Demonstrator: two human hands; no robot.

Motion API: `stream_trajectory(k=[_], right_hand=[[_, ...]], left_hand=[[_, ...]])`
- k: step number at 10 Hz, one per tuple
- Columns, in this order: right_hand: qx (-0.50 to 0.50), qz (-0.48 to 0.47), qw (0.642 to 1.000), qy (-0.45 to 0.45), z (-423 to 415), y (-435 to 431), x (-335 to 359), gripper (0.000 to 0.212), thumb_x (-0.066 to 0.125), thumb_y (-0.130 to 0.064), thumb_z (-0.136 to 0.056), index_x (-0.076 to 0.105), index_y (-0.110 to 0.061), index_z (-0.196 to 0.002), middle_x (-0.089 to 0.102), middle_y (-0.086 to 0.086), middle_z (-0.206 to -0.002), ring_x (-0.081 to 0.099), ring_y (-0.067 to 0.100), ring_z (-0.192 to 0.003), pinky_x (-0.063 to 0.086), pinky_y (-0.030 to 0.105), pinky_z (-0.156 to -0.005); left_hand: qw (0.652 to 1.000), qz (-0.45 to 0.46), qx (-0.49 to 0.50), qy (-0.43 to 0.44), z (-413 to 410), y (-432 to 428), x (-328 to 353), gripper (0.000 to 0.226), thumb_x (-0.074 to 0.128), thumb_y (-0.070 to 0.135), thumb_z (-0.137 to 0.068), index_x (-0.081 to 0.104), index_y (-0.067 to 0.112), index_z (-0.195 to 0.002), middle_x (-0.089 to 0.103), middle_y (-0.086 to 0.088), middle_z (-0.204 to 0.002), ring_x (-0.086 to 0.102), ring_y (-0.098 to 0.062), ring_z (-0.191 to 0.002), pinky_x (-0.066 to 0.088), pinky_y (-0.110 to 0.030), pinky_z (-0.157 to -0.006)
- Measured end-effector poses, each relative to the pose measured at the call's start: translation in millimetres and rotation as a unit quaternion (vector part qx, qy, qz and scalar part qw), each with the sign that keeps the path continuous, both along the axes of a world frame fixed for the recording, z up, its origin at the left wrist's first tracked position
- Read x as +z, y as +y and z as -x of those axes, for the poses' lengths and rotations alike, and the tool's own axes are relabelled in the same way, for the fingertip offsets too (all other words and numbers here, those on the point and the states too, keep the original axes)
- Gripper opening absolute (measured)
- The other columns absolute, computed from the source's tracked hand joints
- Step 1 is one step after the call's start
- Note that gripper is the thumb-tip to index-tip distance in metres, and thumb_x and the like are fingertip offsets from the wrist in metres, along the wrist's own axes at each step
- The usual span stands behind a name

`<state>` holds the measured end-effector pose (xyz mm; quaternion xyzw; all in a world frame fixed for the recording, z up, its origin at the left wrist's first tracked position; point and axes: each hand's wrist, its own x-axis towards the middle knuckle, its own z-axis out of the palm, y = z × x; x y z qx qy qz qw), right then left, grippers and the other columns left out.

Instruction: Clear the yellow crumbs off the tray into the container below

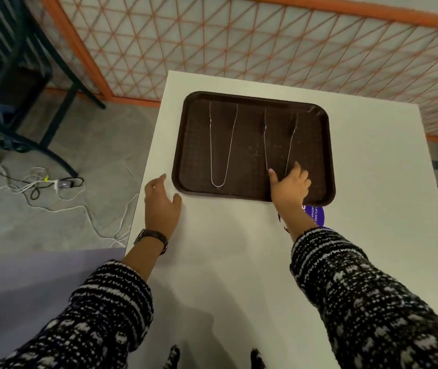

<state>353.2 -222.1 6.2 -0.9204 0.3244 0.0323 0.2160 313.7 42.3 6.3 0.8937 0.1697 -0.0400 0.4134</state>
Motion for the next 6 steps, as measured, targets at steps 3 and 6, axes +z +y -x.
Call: stream_trajectory(k=[3,6], right_hand=[[0.128,0.045,0.990,-0.037,52.9,-16.4,11.7,0.055,0.052,-0.036,-0.092,0.036,-0.015,-0.140,0.040,0.011,-0.140,0.040,0.030,-0.122,0.034,0.043,-0.102],[0.169,0.066,0.982,-0.046,54.4,-17.0,48.9,0.051,0.048,-0.035,-0.093,0.037,-0.016,-0.139,0.038,0.010,-0.142,0.038,0.030,-0.126,0.032,0.045,-0.103]], left_hand=[[0.999,-0.002,-0.020,0.049,-27.4,-14.3,-12.4,0.020,0.041,-0.006,-0.084,0.053,-0.003,-0.100,0.051,-0.027,-0.104,0.054,-0.032,-0.081,0.049,-0.037,-0.085],[0.992,-0.002,-0.062,0.110,-38.7,-3.2,-11.6,0.026,0.051,0.008,-0.085,0.050,-0.003,-0.109,0.048,-0.030,-0.114,0.055,-0.044,-0.100,0.046,-0.046,-0.094]])
